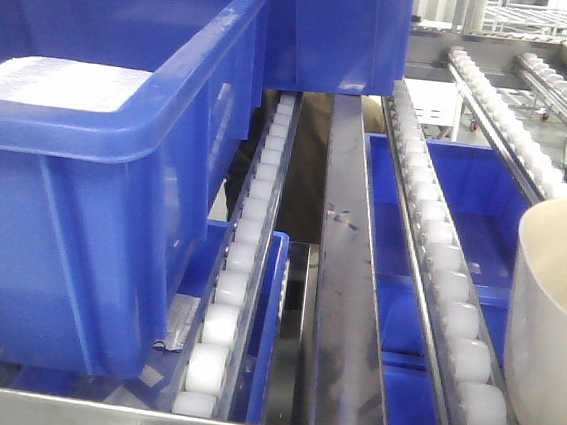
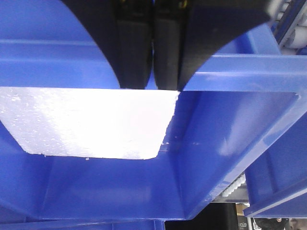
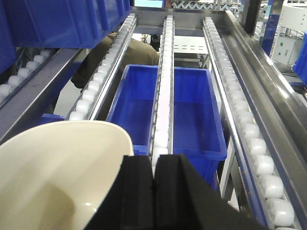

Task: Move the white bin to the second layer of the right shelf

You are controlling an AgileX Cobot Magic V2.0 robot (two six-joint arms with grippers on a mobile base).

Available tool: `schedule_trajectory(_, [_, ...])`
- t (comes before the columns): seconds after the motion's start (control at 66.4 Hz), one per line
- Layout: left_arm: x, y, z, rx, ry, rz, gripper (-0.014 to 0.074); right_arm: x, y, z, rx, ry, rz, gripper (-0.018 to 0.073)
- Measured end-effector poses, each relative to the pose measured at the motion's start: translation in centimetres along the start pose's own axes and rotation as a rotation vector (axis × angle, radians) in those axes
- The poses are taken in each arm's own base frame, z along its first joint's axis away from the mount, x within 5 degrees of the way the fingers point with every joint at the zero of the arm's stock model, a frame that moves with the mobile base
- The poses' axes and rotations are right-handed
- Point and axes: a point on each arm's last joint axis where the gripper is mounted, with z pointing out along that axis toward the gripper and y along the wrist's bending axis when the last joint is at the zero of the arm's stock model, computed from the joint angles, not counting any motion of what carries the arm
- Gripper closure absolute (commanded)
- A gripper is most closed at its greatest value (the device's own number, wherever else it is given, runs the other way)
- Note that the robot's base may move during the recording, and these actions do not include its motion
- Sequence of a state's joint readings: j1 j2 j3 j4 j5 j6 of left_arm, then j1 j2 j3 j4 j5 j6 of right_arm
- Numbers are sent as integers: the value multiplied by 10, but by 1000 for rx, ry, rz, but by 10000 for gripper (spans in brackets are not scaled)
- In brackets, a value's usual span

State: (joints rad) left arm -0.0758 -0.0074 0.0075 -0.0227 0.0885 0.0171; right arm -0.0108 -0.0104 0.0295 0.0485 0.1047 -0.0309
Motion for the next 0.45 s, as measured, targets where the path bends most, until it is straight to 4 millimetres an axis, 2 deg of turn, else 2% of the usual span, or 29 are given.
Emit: schedule_trajectory(0.452, [0,0,0,0,0,0,512,0,0,0,0,2,0,511])
